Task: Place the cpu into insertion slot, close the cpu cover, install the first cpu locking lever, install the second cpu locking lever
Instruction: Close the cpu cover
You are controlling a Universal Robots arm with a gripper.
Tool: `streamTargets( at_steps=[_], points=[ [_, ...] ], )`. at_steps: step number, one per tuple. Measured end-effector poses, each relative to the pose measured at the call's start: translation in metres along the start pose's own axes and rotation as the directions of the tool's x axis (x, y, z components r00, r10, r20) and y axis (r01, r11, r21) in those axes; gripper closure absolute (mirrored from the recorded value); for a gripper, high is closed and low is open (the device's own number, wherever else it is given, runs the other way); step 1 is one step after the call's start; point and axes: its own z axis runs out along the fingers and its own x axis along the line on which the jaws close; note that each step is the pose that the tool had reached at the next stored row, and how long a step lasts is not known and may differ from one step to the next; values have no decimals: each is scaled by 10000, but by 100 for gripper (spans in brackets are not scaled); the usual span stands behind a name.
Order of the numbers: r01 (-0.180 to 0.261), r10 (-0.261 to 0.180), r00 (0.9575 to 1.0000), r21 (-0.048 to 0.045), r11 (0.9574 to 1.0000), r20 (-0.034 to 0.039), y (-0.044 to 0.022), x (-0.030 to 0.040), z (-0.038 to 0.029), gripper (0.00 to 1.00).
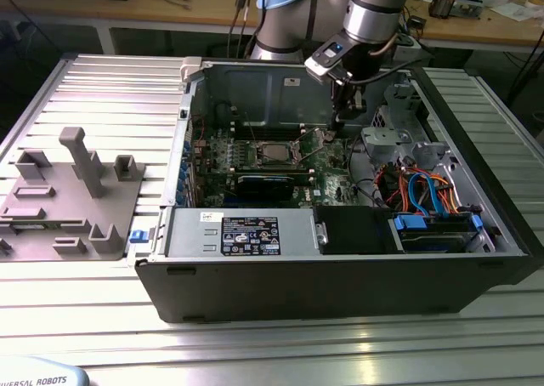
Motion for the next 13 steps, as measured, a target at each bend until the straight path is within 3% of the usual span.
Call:
streamTargets(
  at_steps=[13],
  points=[
    [1,-1,10000,0,10000,0,-3,6,215,89]
  ],
)
